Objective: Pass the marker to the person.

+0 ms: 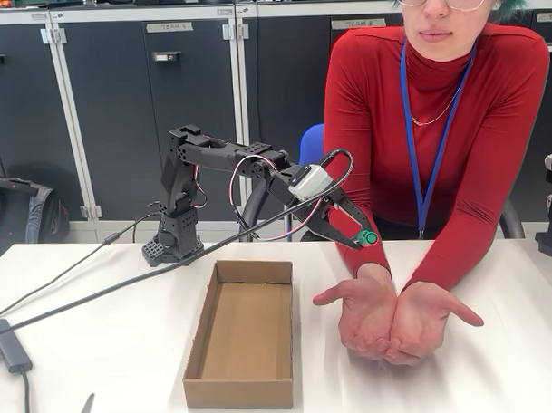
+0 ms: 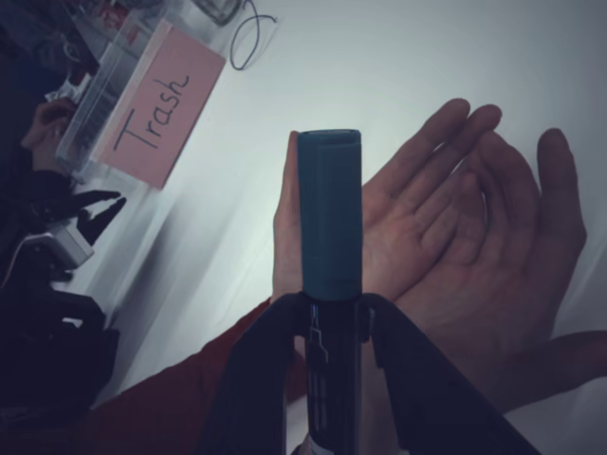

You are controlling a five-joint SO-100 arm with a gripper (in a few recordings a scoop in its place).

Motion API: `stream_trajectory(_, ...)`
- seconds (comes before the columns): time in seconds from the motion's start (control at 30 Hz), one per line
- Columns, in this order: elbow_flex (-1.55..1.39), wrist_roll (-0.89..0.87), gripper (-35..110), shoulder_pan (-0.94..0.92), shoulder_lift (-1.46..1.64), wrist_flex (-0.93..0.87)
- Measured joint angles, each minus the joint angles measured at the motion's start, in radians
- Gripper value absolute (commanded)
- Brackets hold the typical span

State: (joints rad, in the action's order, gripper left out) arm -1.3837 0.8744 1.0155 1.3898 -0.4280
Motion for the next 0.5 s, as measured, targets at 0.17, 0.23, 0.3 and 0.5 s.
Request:
stream_trajectory(0.17,-0.003,0.011,-5,0.0,-0.017,0.061)
stream_trajectory(0.23,0.0,-0.002,-5,0.0,-0.031,0.061)
stream_trajectory(0.3,0.002,-0.025,-5,-0.011,-0.037,0.061)
stream_trajectory(0.5,0.023,-0.103,-5,-0.089,-0.044,0.025)
